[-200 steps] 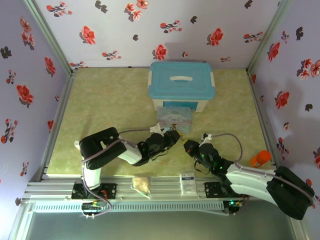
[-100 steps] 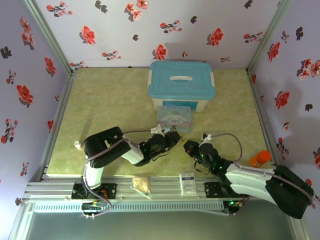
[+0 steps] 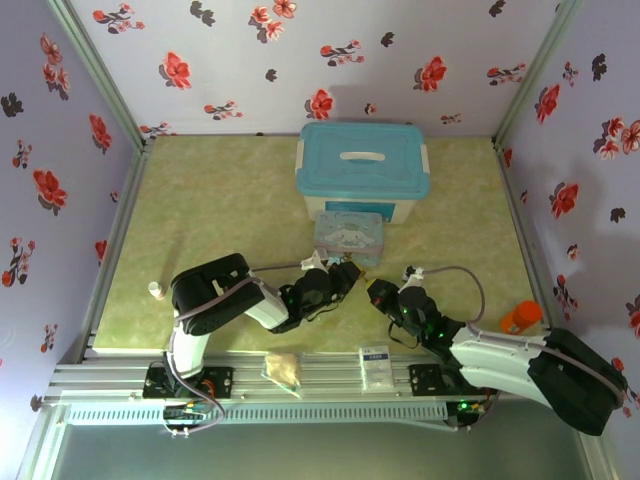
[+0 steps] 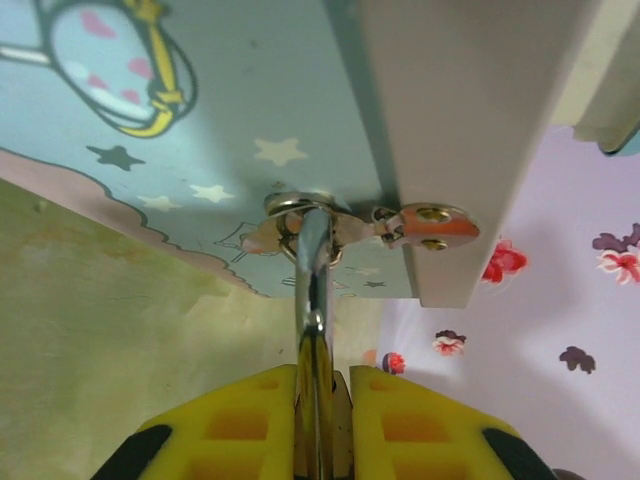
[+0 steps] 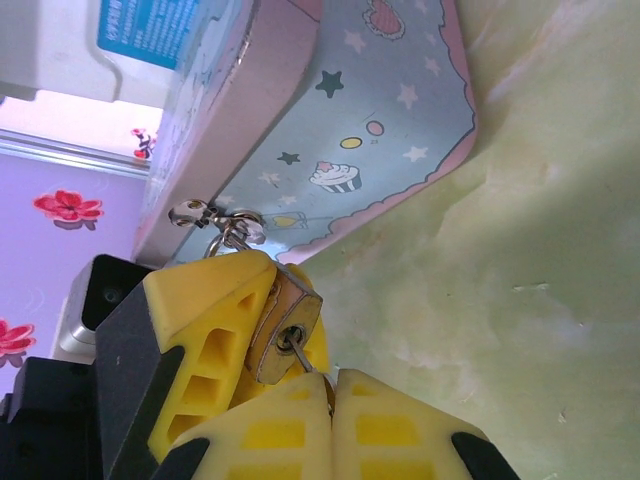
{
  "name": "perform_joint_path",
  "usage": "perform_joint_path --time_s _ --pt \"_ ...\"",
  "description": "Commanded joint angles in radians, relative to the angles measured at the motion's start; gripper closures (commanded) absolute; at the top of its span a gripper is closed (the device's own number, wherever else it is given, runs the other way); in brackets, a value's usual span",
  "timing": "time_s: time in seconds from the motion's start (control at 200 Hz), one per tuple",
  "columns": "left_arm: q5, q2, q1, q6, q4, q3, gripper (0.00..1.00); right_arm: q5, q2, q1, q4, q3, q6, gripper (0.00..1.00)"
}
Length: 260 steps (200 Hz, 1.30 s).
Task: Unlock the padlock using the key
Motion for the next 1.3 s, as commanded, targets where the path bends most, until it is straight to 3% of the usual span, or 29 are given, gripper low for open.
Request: perform_joint_path --time_s 0.0,0.425,0.715,1.01,1.295 --pt "0.076 -0.047 -0.042 -0.042 0.142 0.055 1.0 0.039 -0.025 -0.019 0.099 -0.003 -0.03 1.0" --pt "0.101 -0.049 -0.043 -0.034 0.152 0.06 1.0 -0.144 -0.065 -0.137 0.148 -0.008 -0.069 1.0" --pt "0.116 -0.068 -0.042 -0.011 0.154 0.062 1.0 -0.276 -0.104 -0.22 0.018 0.027 -0.09 1.0" --pt "0.135 -0.058 -0.042 0.021 0.114 0.074 1.0 -0.358 -0.033 -0.237 -0.037 0.086 -0.103 1.0" --pt "0.126 -0.057 -0.043 0.045 0.099 0.063 1.0 -0.422 0.063 -0.239 0.051 0.124 -0.103 1.0"
